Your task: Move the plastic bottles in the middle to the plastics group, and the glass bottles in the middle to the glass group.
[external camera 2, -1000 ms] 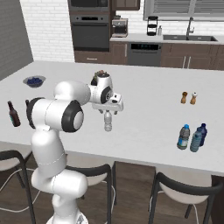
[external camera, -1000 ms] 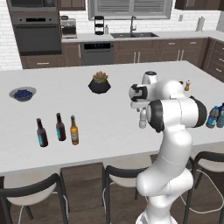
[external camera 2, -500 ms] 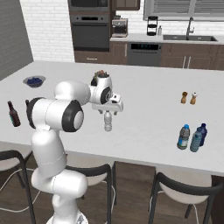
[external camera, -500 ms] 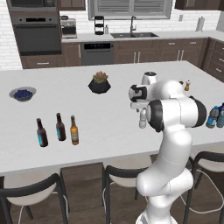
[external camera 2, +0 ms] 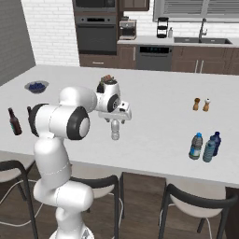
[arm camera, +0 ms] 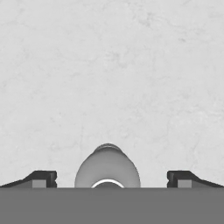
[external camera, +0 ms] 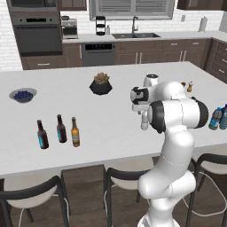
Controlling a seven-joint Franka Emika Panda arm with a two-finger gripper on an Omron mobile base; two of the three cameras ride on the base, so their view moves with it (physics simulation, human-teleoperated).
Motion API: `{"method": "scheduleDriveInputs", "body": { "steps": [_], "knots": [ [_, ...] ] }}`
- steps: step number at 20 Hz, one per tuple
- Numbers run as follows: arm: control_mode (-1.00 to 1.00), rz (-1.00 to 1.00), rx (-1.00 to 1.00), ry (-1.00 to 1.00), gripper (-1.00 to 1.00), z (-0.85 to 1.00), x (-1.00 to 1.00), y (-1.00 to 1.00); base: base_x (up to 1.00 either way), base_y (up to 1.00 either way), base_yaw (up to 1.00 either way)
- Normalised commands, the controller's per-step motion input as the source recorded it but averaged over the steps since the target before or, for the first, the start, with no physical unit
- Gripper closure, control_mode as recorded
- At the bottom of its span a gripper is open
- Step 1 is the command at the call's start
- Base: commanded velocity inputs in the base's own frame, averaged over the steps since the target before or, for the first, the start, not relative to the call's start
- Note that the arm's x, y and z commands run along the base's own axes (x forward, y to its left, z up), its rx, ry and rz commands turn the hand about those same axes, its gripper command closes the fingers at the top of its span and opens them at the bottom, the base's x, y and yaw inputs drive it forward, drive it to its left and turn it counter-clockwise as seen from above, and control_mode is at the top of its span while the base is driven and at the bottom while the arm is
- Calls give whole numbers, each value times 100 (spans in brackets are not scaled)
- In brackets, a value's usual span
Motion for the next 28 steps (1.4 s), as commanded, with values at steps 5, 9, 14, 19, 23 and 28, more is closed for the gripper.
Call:
{"method": "scheduleDriveInputs", "body": {
  "steps": [5, 9, 14, 19, 23, 28],
  "knots": [
    [-100, 0, 1, 0, 100, -1, 0, 0, 0, 0, 0],
    [-100, 0, 0, 0, 100, 0, 0, 0, 0, 0, 0],
    [-100, 0, 0, 0, 100, 0, 0, 0, 0, 0, 0],
    [-100, -3, 0, 0, 100, 7, -7, 0, 0, 0, 0],
    [-100, -4, 0, 0, 100, 31, -32, -18, 0, 0, 0],
    [-100, -4, 0, 0, 100, 51, -16, -53, 0, 0, 0]
  ]
}}
